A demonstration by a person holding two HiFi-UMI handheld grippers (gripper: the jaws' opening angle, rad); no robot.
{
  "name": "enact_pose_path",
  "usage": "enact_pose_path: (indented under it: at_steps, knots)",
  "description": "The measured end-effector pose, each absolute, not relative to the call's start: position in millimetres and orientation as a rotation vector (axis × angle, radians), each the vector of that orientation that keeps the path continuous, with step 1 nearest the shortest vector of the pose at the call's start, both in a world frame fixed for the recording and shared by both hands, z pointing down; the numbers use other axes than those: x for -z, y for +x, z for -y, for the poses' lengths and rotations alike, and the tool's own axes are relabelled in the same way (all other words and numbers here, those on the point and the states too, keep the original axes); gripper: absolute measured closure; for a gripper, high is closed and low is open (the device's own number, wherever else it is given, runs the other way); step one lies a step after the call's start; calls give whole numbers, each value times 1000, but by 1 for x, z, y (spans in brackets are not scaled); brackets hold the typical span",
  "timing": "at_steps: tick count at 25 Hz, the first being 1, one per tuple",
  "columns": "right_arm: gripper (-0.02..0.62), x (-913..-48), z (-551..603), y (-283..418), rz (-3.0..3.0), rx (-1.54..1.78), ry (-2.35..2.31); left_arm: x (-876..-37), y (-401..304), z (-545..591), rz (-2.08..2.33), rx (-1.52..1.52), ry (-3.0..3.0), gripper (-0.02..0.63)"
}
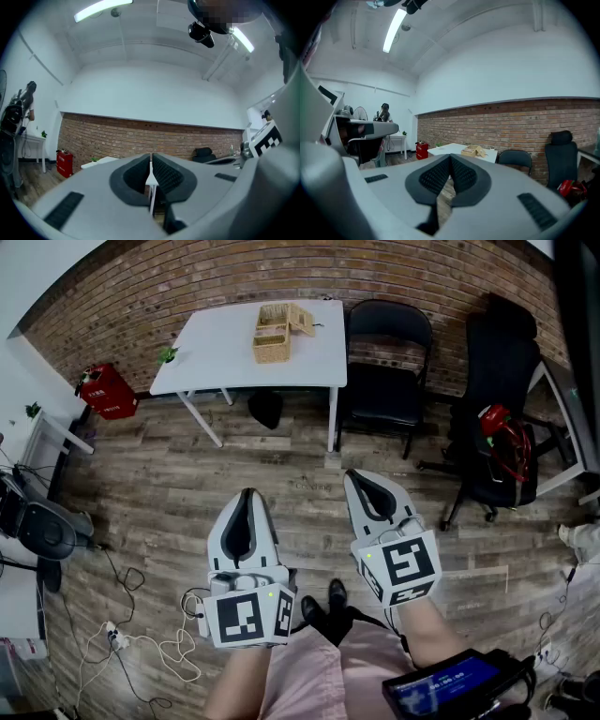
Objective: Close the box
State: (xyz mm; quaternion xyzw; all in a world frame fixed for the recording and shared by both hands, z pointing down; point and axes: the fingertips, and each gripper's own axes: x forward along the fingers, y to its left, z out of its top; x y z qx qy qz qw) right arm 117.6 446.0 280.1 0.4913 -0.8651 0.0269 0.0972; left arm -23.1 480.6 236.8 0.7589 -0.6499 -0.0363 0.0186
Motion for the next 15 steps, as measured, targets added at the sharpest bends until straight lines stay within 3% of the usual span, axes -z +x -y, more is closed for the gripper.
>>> enact_pose_path:
  at_steps: [12, 13, 14, 15]
  knots:
    - [594, -282, -436, 133, 2623, -75, 1456, -232, -12, -481, 2082, 172, 2340, 581]
    - [577, -283, -432, 136, 2633, -85, 1446, -232, -9, -478, 2081, 187, 2338, 567]
    - [456, -284, -427, 140, 2642, -94, 1433, -231, -5, -475, 2079, 195, 2339, 517]
    - [414, -285, -421, 144, 2648, -99, 1428, -231, -1, -470, 2078, 192, 2341, 465]
